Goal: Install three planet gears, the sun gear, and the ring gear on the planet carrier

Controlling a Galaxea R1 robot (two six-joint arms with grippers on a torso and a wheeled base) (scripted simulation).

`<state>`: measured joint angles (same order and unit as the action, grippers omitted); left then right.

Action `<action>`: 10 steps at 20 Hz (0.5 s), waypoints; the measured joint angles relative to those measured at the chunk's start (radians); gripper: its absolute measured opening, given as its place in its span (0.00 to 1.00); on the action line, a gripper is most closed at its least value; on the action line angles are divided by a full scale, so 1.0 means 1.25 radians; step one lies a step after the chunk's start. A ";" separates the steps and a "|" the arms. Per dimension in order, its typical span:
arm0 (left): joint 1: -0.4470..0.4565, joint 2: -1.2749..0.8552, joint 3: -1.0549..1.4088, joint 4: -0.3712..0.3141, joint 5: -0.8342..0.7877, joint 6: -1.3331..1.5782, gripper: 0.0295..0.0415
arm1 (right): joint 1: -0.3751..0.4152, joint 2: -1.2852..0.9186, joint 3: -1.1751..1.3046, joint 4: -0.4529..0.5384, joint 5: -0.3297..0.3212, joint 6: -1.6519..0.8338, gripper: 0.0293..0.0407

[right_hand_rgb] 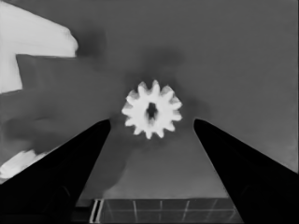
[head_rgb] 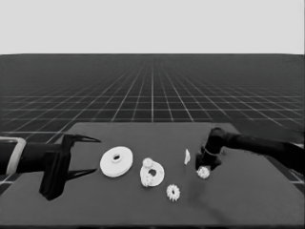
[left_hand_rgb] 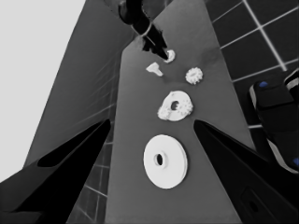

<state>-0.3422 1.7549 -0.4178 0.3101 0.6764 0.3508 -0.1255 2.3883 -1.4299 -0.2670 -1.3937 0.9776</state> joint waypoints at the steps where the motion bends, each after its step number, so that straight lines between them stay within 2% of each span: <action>1: 0.000 0.000 0.000 0.000 0.000 0.000 0.75 | -0.024 0.010 -0.022 -0.016 0.015 -0.007 0.81; 8: 0.000 0.000 0.000 0.000 0.000 0.000 0.75 | -0.052 0.025 -0.056 -0.036 0.038 -0.019 0.81; 10: 0.000 0.000 0.000 0.000 0.000 0.000 0.75 | -0.053 0.025 -0.056 -0.037 0.039 -0.019 0.18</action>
<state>-0.3422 1.7549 -0.4178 0.3101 0.6764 0.3508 -0.1915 2.4200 -1.5002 -0.3130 -1.3453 0.9543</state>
